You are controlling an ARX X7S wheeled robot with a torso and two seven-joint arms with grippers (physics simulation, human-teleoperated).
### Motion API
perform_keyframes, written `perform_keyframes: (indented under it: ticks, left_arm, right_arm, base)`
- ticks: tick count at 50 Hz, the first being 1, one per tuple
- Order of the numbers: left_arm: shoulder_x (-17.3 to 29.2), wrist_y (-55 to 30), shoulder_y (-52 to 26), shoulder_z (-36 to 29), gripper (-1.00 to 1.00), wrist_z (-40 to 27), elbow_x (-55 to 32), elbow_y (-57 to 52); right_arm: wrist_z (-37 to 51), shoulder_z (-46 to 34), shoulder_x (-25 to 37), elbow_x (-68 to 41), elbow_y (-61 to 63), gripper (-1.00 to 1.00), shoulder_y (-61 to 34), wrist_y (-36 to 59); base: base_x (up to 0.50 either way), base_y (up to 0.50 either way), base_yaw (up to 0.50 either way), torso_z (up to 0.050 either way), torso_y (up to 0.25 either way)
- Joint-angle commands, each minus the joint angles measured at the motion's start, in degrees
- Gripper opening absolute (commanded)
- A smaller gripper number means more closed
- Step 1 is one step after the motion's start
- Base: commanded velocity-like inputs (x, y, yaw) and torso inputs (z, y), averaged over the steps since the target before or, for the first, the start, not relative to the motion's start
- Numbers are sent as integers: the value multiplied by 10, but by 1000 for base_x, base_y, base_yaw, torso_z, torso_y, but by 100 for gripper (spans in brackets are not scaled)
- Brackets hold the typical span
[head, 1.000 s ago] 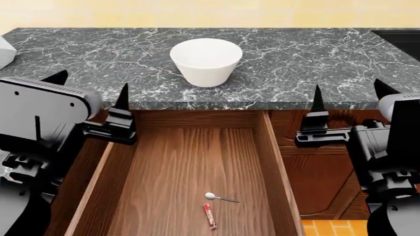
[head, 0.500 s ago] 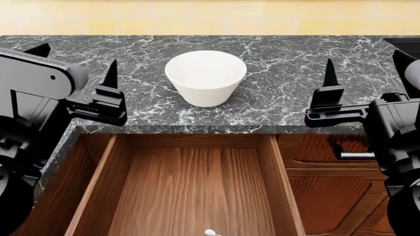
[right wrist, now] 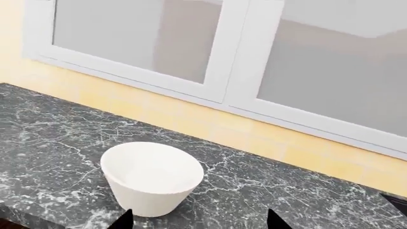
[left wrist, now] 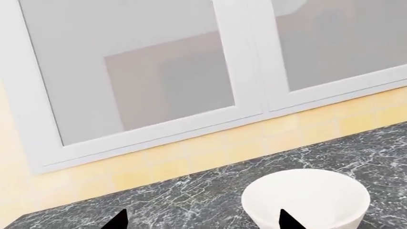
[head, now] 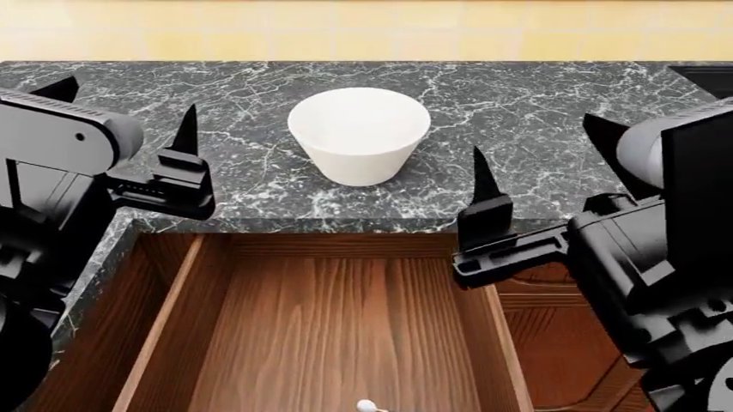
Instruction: Place the bar in the bowl and close the drawer.
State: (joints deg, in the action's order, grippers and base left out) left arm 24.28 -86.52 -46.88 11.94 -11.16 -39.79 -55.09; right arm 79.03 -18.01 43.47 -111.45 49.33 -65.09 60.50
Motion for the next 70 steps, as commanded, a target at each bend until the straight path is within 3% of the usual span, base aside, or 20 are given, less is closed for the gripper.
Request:
perform_keyframes:
  ticks: [1,8,22,70]
  left_arm:
    - [10,24,24,9,100,-5,-9,8]
    - [15,39,41,16,100,-4,-11,13]
    - [19,46,55,31,100,-10,-24,11]
    - [48,120,99,3,100,-14,-9,50]
  right_arm:
    - [109,-399,73,-135,58,100,-208,-315]
    - [106,-534,15,-99,66,100,-224,-404]
    - [82,-633,-49,-43,12,100,-141,-426]
    - [-22,-722,-88,32,-119,100,13,-440]
  base:
    - [0,0,0,0,0]
    - [0,0,0,0,0]
    - [0,0,0,0,0]
    - [0,0,0,0,0]
